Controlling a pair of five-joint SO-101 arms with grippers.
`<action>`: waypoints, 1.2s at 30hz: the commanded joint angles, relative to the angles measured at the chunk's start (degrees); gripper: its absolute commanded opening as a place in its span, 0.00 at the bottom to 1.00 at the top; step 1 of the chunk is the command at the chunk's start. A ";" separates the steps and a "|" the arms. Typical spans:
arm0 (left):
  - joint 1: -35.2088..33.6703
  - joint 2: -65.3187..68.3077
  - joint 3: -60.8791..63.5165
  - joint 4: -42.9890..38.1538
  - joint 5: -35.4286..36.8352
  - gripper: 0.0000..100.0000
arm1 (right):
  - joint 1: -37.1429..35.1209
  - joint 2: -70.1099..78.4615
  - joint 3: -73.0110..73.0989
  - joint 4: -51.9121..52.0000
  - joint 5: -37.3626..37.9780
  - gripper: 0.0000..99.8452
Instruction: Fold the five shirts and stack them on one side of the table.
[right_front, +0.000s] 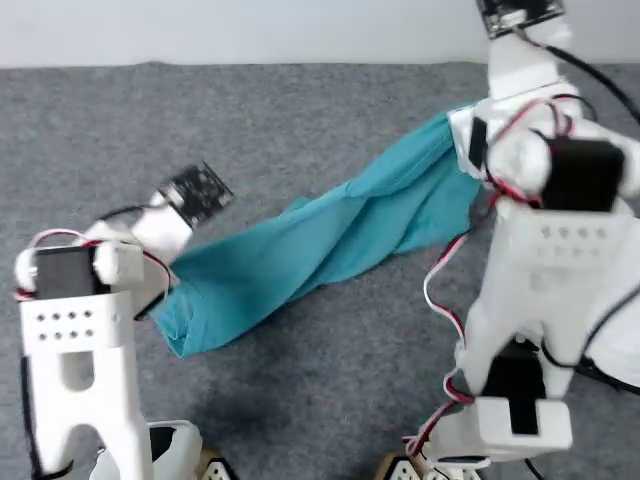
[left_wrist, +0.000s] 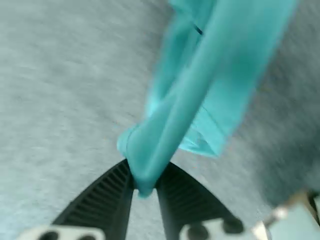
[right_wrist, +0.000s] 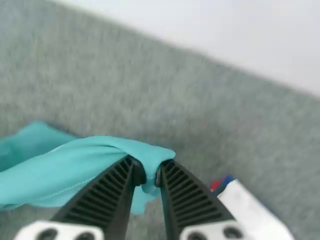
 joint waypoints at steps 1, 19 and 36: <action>-0.35 -0.35 -10.95 -1.05 3.96 0.01 | 0.04 -6.02 -7.03 1.19 0.53 0.01; -0.44 -0.79 -46.11 -5.54 12.48 0.01 | 0.22 -18.33 -15.30 -6.55 6.33 0.01; -0.53 -0.79 -53.41 1.23 12.31 0.01 | 0.22 -20.35 -15.12 -24.13 17.23 0.01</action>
